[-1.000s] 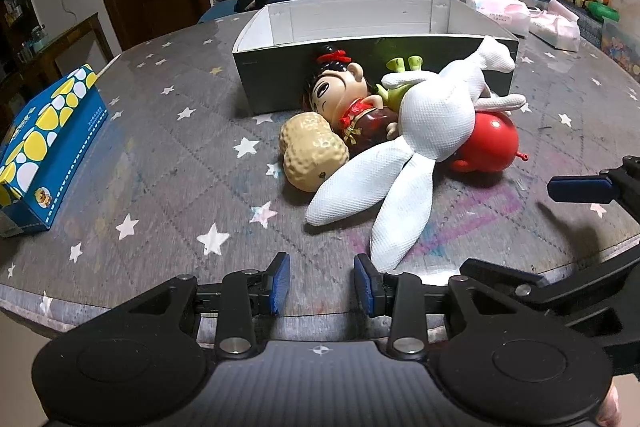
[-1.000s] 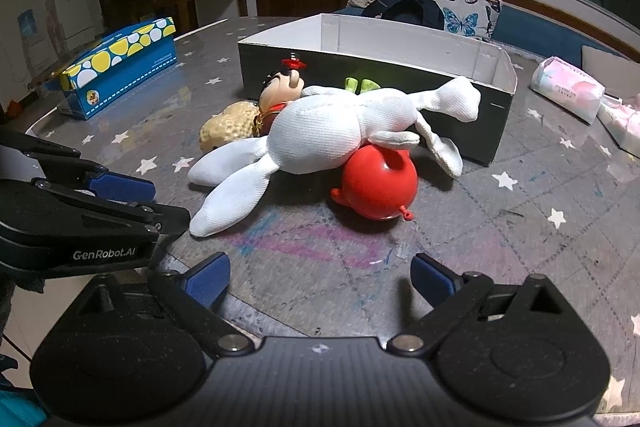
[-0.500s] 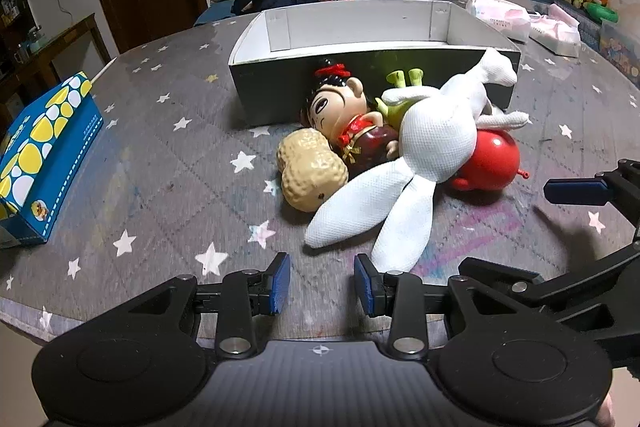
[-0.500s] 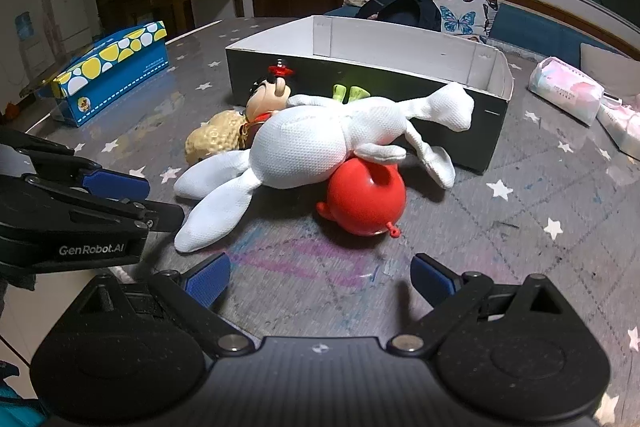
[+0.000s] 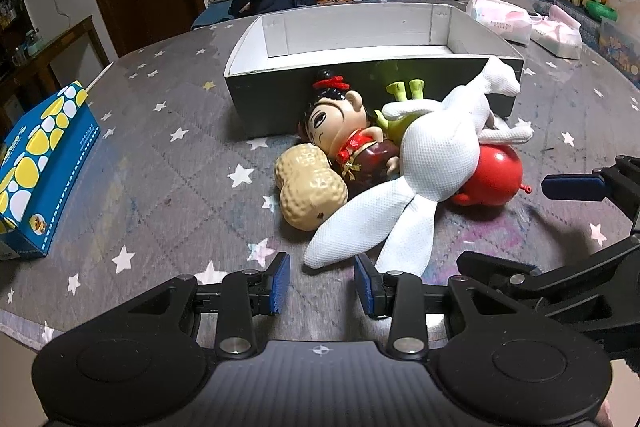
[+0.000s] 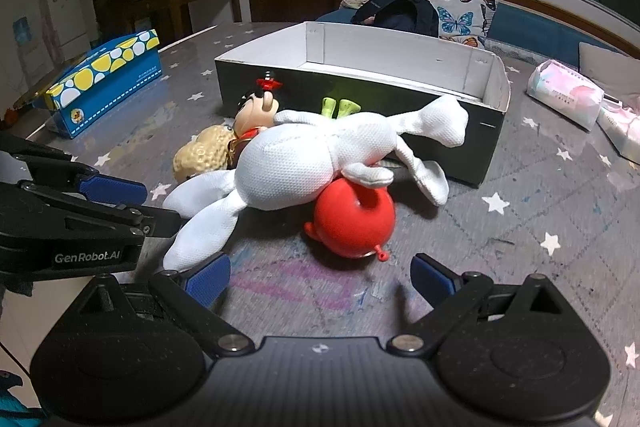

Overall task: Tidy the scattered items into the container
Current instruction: 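Close the left tool on the rabbit while the right tool pinches it too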

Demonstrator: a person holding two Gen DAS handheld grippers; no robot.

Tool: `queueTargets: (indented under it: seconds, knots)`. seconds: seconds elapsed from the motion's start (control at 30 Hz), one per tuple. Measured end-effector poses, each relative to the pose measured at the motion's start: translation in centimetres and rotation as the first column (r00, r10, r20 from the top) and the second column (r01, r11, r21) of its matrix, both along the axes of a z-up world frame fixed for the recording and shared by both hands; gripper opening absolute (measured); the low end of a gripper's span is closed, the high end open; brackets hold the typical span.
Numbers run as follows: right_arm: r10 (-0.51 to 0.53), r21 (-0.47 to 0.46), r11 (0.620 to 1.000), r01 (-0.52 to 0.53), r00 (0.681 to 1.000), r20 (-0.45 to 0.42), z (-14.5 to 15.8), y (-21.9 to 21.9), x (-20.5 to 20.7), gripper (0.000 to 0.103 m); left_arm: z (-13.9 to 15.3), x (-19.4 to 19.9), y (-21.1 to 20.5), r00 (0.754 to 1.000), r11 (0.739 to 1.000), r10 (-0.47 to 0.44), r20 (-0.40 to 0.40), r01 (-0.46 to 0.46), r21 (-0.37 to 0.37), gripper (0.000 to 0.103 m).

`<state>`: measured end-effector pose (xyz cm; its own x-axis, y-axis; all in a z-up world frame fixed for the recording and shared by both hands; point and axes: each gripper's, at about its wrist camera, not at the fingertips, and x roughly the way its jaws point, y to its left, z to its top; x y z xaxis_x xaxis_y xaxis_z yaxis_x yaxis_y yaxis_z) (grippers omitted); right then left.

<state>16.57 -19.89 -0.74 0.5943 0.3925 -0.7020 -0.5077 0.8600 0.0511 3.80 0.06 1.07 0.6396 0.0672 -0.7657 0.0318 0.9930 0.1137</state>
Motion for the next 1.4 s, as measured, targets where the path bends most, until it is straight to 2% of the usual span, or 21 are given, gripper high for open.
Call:
queueTargets:
  seconds: [0.47,0.7,0.83,1.1,1.4]
  knots:
    - [-0.015,0.027,1.000,0.015,0.999,0.035,1.7,-1.2,1.3,0.098,1.4,1.1,0.4,0.999,0.999,-0.032,0.026,0.033,-0.026,0.038]
    - [-0.033,0.073,0.997,0.029,0.998,0.050,3.1,-2.2,2.9,0.093,2.0,1.0,0.3,0.993,0.993,-0.106,0.055,0.109,-0.056,0.038]
    - [-0.045,0.115,0.992,0.041,0.999,0.028,3.6,-2.7,4.3,0.090,2.0,0.8,-0.1,0.986,0.985,-0.156,0.066,0.160,-0.068,0.038]
    - [-0.042,0.173,0.984,0.047,0.999,-0.032,3.4,-2.3,7.1,0.076,1.6,1.3,-1.8,0.965,0.966,-0.248,0.082,0.252,-0.048,0.038]
    - [-0.037,0.205,0.977,0.053,0.996,-0.079,2.9,-2.1,8.9,0.071,1.1,1.9,-2.4,0.948,0.949,-0.309,0.072,0.312,-0.050,0.038]
